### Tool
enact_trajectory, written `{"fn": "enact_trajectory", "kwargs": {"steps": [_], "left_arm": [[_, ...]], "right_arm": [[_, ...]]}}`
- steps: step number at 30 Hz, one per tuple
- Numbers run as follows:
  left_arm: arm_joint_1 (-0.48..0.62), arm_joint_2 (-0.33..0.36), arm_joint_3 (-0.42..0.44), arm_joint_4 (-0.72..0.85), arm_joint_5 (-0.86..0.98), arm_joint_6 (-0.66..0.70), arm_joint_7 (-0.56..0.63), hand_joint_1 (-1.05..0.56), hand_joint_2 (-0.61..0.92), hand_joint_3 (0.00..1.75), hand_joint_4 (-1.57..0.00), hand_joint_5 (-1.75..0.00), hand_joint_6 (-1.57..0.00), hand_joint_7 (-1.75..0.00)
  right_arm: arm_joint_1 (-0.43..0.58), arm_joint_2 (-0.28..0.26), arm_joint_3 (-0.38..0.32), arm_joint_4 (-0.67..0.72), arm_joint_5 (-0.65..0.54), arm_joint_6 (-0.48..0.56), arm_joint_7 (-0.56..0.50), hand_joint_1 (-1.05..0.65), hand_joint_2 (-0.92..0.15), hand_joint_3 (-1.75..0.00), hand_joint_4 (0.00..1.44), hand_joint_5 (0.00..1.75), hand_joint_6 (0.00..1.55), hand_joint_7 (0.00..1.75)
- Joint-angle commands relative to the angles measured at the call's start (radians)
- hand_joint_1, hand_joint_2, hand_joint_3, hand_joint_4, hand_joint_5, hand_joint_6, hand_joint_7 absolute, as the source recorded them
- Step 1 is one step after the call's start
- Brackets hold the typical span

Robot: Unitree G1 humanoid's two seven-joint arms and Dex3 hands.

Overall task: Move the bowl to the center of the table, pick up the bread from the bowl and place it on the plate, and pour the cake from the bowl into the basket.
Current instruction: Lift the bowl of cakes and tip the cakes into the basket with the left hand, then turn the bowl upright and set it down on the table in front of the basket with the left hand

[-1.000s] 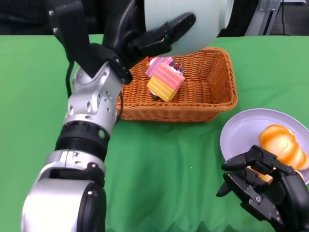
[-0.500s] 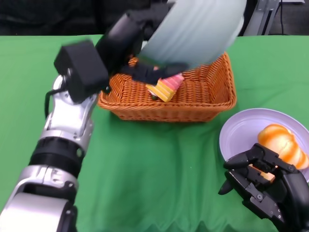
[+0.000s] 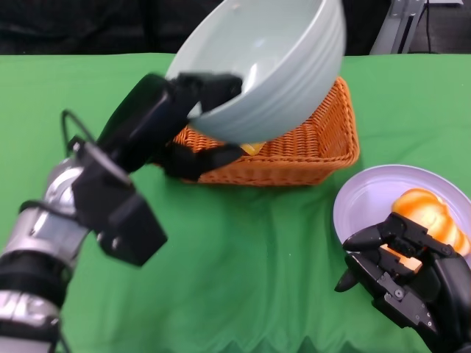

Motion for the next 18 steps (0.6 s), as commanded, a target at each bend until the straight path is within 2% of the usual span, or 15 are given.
{"fn": "enact_trajectory", "kwargs": {"steps": [1,6,9,13,18], "left_arm": [[0.056,0.080,0.002,-0.073,0.112,-0.049,0.134,-0.05,0.54,1.05,-0.69,-1.65,-0.81,-1.21],[0.137,0.157,0.000,-0.120,0.264,-0.105,0.331,-0.04,0.46,1.11,-0.74,-1.63,-0.89,-1.14],[0.158,0.182,-0.014,-0.135,0.323,-0.107,0.421,-0.02,0.43,1.14,-0.72,-1.70,-0.90,-1.15],[0.285,0.235,-0.005,-0.188,0.392,-0.114,0.547,-0.03,0.42,1.16,-0.73,-1.74,-0.92,-1.15],[0.389,0.269,-0.018,-0.214,0.473,-0.086,0.706,0.00,0.36,1.26,-0.76,-1.75,-0.94,-1.15]], "right_arm": [[-0.006,-0.008,-0.009,-0.012,0.001,-0.001,-0.012,-0.27,-0.92,-0.20,0.70,1.40,0.69,1.06],[-0.012,-0.007,-0.014,-0.002,0.011,-0.006,-0.010,-0.26,-0.92,-0.19,0.71,1.40,0.70,1.04],[-0.012,-0.006,-0.014,-0.003,0.007,-0.005,-0.016,-0.25,-0.92,-0.19,0.72,1.39,0.71,1.04],[-0.018,-0.010,-0.019,0.011,-0.006,-0.034,-0.015,-0.26,-0.92,-0.20,0.73,1.39,0.71,1.03],[-0.024,-0.006,-0.030,0.017,0.000,-0.034,-0.025,-0.26,-0.92,-0.18,0.73,1.39,0.73,1.03]]}}
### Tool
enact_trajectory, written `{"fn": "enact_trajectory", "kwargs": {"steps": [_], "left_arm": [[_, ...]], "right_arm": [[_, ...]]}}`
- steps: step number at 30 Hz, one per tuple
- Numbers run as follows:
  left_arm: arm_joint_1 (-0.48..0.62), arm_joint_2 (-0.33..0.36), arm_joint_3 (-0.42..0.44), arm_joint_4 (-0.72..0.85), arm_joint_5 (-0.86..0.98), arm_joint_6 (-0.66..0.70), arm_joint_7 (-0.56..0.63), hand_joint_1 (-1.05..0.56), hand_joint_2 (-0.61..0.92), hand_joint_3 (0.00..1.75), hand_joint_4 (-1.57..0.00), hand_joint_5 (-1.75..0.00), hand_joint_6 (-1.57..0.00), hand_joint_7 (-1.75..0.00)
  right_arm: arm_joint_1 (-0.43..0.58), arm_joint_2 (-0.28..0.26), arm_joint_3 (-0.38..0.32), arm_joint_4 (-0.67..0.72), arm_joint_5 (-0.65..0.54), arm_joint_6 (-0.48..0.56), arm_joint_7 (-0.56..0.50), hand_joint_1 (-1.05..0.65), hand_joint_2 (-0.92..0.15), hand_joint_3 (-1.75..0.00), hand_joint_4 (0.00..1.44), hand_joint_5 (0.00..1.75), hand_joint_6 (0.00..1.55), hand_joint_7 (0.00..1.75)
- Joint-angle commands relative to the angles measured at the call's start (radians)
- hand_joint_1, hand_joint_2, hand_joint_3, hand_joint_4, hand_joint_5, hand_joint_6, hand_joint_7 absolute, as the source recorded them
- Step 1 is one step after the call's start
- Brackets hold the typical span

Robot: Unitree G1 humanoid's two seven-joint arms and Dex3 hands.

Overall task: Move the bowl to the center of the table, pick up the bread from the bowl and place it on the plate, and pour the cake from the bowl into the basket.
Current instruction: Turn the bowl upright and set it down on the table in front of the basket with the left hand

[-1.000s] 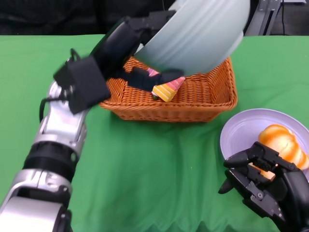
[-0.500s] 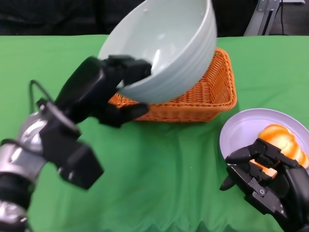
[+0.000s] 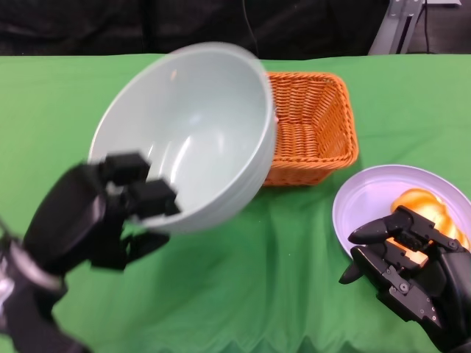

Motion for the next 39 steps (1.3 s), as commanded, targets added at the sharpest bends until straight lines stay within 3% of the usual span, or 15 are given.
{"fn": "enact_trajectory", "kwargs": {"steps": [1,9,15,18,23,31,39], "left_arm": [[0.048,0.043,-0.010,-0.023,0.035,0.020,0.109,0.01,0.35,1.27,-0.76,-1.75,-0.94,-1.14],[0.125,0.092,-0.070,-0.048,0.083,0.063,0.219,0.05,0.30,1.27,-0.75,-1.75,-0.98,-1.03],[0.156,0.124,-0.116,-0.053,0.076,0.072,0.227,0.06,0.32,1.23,-0.75,-1.71,-0.99,-1.01],[0.171,0.135,-0.136,-0.053,0.073,0.076,0.219,0.06,0.33,1.18,-0.86,-1.51,-1.03,-0.93],[0.158,0.133,-0.166,-0.018,0.059,0.087,0.218,0.08,0.34,1.14,-0.87,-1.51,-1.05,-0.91],[0.128,0.135,-0.206,0.056,-0.010,0.081,0.130,0.04,0.46,0.98,-0.81,-1.58,-1.00,-0.95],[0.109,0.139,-0.233,0.087,-0.046,0.088,0.028,0.06,0.53,0.70,-0.84,-1.50,-1.01,-0.91]], "right_arm": [[-0.007,-0.005,-0.015,-0.001,-0.003,-0.012,-0.019,-0.27,-0.92,-0.18,0.74,1.39,0.73,1.03],[-0.008,-0.010,-0.017,0.012,-0.006,-0.036,-0.011,-0.26,-0.92,-0.17,0.73,1.38,0.73,1.01],[-0.005,-0.006,-0.018,0.004,0.007,-0.022,-0.004,-0.26,-0.92,-0.18,0.72,1.38,0.73,1.00],[-0.004,-0.004,-0.017,0.003,0.007,-0.023,-0.006,-0.25,-0.92,-0.17,0.72,1.38,0.74,1.00],[-0.003,-0.003,-0.017,0.001,0.007,-0.021,-0.008,-0.26,-0.92,-0.17,0.73,1.39,0.74,0.99],[0.002,0.002,-0.004,-0.007,-0.012,-0.027,-0.019,-0.25,-0.92,-0.16,0.72,1.38,0.74,0.98],[0.006,0.016,0.012,-0.020,0.002,-0.021,-0.024,-0.25,-0.92,-0.17,0.74,1.38,0.75,0.99]]}}
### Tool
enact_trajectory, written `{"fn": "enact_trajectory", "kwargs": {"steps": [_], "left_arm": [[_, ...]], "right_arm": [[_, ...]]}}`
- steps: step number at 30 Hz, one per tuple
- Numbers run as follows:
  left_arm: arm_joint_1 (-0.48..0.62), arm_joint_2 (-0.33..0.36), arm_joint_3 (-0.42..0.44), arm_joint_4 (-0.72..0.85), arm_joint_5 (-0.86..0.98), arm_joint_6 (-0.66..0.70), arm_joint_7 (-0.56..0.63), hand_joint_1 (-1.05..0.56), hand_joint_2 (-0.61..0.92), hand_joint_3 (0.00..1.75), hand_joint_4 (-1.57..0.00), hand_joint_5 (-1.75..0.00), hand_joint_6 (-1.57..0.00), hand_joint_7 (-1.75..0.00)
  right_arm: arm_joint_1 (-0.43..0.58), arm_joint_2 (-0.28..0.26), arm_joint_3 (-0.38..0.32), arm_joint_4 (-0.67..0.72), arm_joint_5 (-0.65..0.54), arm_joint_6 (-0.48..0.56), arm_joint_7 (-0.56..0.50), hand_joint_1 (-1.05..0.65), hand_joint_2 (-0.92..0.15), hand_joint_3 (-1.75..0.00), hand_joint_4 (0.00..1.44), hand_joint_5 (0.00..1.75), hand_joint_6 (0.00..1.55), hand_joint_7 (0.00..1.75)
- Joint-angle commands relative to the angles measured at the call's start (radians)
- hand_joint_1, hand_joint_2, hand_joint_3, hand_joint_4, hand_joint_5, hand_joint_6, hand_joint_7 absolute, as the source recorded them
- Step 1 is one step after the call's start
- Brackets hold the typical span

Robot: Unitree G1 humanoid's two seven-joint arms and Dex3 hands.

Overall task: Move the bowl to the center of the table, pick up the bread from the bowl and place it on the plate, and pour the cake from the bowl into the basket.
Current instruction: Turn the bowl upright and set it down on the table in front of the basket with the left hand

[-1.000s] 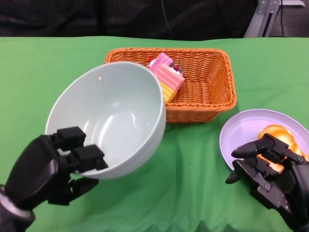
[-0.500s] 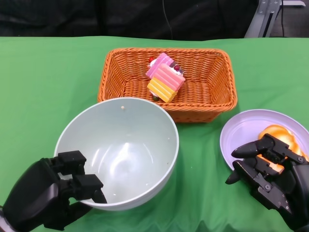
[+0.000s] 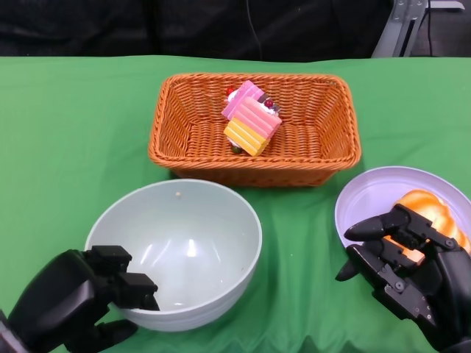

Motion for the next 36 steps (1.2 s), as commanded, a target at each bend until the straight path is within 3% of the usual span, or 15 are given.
{"fn": "enact_trajectory", "kwargs": {"steps": [1,10,13,19,26,36], "left_arm": [[-0.025,0.021,-0.016,0.027,-0.031,0.001,-0.038,0.06,0.54,0.67,-0.83,-1.50,-0.99,-0.93],[-0.057,-0.004,-0.056,0.053,-0.054,0.029,-0.100,0.02,0.63,0.63,-0.82,-1.48,-0.95,-0.92],[-0.062,-0.011,-0.067,0.051,-0.065,0.038,-0.132,0.00,0.71,0.50,-0.90,-1.27,-0.99,-0.82],[-0.064,-0.022,-0.085,0.029,-0.086,0.054,-0.184,-0.01,0.79,0.33,-0.89,-1.23,-1.01,-0.77],[-0.073,-0.051,-0.098,0.028,-0.079,0.034,-0.162,-0.02,0.85,0.21,-0.94,-1.12,-1.07,-0.61],[-0.068,-0.073,-0.093,0.017,-0.095,0.013,-0.161,-0.12,0.89,0.02,-1.03,-0.59,-1.17,-0.15]], "right_arm": [[0.009,0.000,-0.003,-0.019,0.025,0.004,0.001,-0.25,-0.92,-0.17,0.74,1.38,0.75,0.99],[0.018,-0.003,0.001,-0.035,0.016,0.009,-0.005,-0.26,-0.92,-0.17,0.74,1.38,0.75,0.99],[0.016,-0.003,0.000,-0.034,0.014,0.008,-0.006,-0.25,-0.92,-0.17,0.74,1.37,0.76,0.98],[0.022,0.000,0.003,-0.044,0.017,0.016,-0.009,-0.25,-0.92,-0.17,0.74,1.38,0.76,0.99],[0.023,-0.004,0.007,-0.043,0.007,0.012,-0.009,-0.24,-0.92,-0.18,0.74,1.38,0.74,1.00],[0.027,-0.013,0.004,-0.037,0.010,0.012,0.005,-0.26,-0.92,-0.19,0.72,1.38,0.73,1.01]]}}
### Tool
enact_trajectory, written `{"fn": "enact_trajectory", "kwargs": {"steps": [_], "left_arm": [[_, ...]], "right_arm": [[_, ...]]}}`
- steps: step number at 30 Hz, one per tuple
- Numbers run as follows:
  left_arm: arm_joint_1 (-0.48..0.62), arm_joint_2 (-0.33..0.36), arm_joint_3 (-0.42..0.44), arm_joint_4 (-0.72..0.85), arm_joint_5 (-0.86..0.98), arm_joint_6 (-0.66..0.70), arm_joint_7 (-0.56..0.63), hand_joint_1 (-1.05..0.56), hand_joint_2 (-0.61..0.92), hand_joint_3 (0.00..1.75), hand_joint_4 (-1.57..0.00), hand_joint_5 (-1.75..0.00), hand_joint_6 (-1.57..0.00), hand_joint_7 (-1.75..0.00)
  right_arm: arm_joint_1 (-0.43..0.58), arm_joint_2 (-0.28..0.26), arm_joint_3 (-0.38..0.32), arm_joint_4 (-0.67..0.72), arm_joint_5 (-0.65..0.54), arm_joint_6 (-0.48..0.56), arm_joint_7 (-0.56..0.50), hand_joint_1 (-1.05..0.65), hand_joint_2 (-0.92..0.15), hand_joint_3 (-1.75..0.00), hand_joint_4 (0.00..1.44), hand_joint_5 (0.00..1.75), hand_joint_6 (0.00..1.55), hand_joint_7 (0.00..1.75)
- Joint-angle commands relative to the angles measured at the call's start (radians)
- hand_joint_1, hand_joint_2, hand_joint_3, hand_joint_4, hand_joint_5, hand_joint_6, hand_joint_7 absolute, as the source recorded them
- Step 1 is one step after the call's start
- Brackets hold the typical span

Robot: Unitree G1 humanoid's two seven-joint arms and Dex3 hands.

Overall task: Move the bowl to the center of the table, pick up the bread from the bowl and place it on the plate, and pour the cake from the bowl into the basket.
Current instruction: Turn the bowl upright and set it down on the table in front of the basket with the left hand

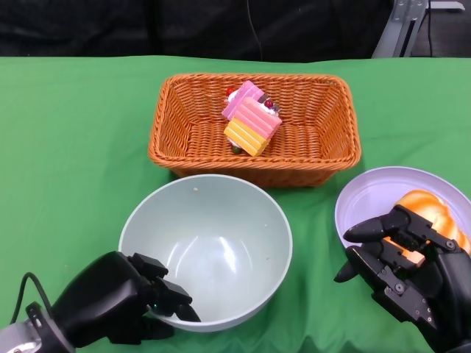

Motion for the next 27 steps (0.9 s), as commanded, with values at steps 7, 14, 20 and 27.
{"fn": "enact_trajectory", "kwargs": {"steps": [7,14,20,27], "left_arm": [[0.008,0.007,0.006,-0.020,-0.029,-0.015,-0.014,-0.30,0.87,0.00,-0.95,-0.19,-0.93,0.00],[0.008,0.050,-0.007,-0.059,-0.138,0.012,-0.257,-0.64,0.89,0.00,-0.62,-0.01,-0.63,0.00],[0.013,0.059,0.004,-0.075,-0.201,0.001,-0.343,-0.94,0.92,0.06,-0.43,0.00,-0.50,0.00],[0.031,0.085,-0.003,-0.119,-0.431,0.017,-0.577,-1.05,0.92,0.14,-0.18,0.00,-0.29,0.00]], "right_arm": [[0.006,-0.015,-0.006,0.002,0.012,0.001,0.012,-0.26,-0.92,-0.19,0.72,1.38,0.72,1.01],[0.004,-0.012,-0.011,0.011,0.012,-0.007,0.014,-0.26,-0.92,-0.19,0.73,1.37,0.73,1.01],[0.003,-0.013,-0.015,0.015,0.027,-0.002,0.026,-0.26,-0.92,-0.19,0.72,1.37,0.73,1.00],[0.005,-0.013,-0.014,0.011,0.010,-0.005,0.018,-0.27,-0.92,-0.18,0.73,1.38,0.73,1.01]]}}
